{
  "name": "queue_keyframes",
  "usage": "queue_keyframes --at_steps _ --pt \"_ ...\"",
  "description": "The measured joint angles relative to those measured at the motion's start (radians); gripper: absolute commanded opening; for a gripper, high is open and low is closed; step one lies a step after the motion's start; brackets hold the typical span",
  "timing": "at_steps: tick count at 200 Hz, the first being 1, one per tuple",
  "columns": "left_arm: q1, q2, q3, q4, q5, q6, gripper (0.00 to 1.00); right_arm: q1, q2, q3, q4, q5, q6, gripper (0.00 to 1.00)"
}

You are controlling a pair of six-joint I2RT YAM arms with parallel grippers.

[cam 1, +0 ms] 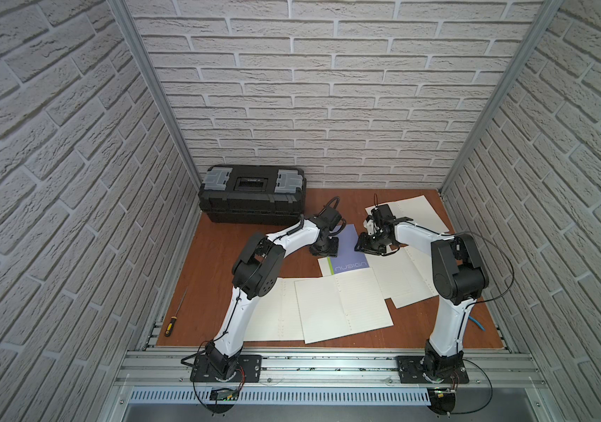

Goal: Close the notebook
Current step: Move the notebook to the center of the board.

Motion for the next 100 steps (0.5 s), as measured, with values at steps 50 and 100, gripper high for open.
queue_keyframes --at_steps 50,100 --pt "0.004 0.0 -0.005 0.02 0.03 -0.003 0.53 0.001 0.0 0.0 -0.001 0.004 -0.001 0.42" --pt "0.013 -0.005 -0.021 0.054 0.068 -0.012 0.53 0.002 0.006 0.0 0.0 0.009 0.0 0.38"
